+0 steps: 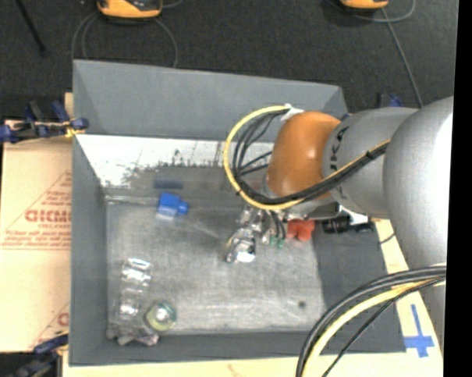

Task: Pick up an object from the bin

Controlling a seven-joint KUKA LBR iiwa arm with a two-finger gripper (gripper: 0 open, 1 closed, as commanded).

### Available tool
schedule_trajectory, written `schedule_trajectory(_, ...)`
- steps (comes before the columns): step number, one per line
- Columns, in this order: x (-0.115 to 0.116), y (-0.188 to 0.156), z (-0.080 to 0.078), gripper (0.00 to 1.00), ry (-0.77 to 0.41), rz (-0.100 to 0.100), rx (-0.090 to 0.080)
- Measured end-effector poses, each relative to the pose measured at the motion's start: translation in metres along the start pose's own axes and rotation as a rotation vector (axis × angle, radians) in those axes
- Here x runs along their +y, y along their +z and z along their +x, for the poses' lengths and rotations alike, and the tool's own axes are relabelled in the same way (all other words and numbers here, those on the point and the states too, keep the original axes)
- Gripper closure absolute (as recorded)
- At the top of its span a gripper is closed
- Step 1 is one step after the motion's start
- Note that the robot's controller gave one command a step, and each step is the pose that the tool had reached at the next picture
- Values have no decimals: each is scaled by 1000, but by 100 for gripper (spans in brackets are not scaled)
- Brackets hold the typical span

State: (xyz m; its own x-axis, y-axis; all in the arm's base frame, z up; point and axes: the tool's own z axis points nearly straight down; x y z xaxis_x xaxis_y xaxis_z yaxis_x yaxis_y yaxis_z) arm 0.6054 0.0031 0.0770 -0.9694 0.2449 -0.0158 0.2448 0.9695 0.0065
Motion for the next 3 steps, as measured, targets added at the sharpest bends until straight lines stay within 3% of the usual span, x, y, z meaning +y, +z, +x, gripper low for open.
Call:
schedule_trajectory(1,30,-140,5,100,11,2,5)
schedule_trajectory(2,24,-6,-1,100,159,8,19)
schedule_trajectory(3,11,-168,-24,100,-248,5,5)
